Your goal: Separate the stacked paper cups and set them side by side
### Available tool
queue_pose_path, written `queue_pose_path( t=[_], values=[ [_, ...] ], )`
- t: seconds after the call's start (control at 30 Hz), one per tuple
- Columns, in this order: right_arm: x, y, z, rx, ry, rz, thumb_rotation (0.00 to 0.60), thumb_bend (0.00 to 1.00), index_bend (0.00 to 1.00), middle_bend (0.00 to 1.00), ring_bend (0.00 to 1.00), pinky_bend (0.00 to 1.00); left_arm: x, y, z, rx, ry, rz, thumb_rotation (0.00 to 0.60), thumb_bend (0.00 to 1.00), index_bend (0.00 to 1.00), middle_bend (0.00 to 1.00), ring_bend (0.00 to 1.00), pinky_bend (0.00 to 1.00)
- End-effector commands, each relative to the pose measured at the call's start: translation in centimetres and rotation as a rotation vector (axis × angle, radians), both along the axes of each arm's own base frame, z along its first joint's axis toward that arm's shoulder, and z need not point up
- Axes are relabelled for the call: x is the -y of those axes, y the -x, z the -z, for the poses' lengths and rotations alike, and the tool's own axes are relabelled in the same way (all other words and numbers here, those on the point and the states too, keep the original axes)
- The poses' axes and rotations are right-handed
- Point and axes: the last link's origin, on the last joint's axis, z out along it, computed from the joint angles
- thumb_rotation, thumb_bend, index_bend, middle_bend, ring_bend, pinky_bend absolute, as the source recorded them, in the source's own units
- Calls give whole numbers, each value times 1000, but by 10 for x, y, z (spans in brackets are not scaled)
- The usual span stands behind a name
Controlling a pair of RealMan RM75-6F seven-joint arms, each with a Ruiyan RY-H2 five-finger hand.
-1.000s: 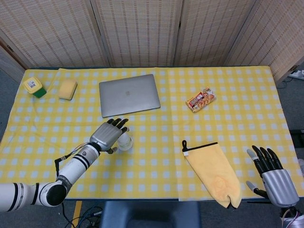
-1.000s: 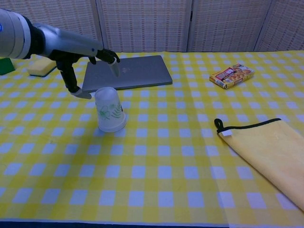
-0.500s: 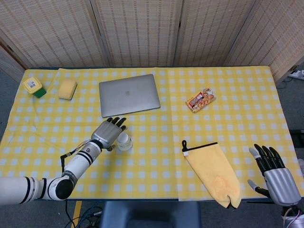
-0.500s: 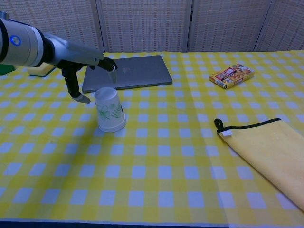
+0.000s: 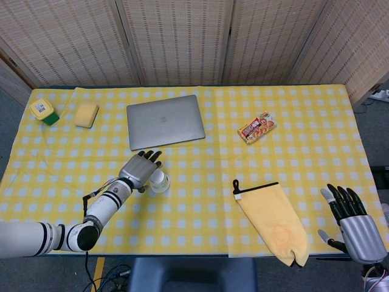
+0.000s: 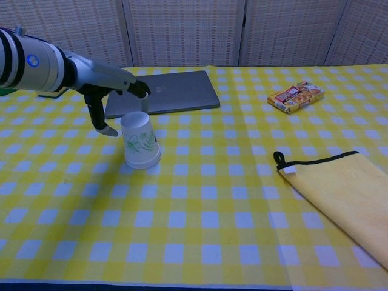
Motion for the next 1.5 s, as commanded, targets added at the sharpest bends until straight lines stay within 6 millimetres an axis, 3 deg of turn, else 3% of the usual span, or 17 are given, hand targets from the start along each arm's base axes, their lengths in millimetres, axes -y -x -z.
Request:
queue_pose_path(
  t=[0.03, 0.93, 1.5],
  values=[
    [0, 0, 0, -1, -1, 0, 600, 195, 0, 0, 0, 0, 0, 0, 1, 2, 0, 1, 600, 334, 253, 0, 0, 157],
    [-5, 0, -2, 0, 6, -10, 600, 195, 0, 0, 0, 0, 2, -7, 6, 37, -2, 18, 600, 334, 333, 0, 0, 157],
    [-7, -1, -4, 6, 8, -20, 600, 195, 0, 0, 0, 0, 9, -19, -1, 46, -20, 37, 600, 335, 345, 0, 0, 157]
  ],
)
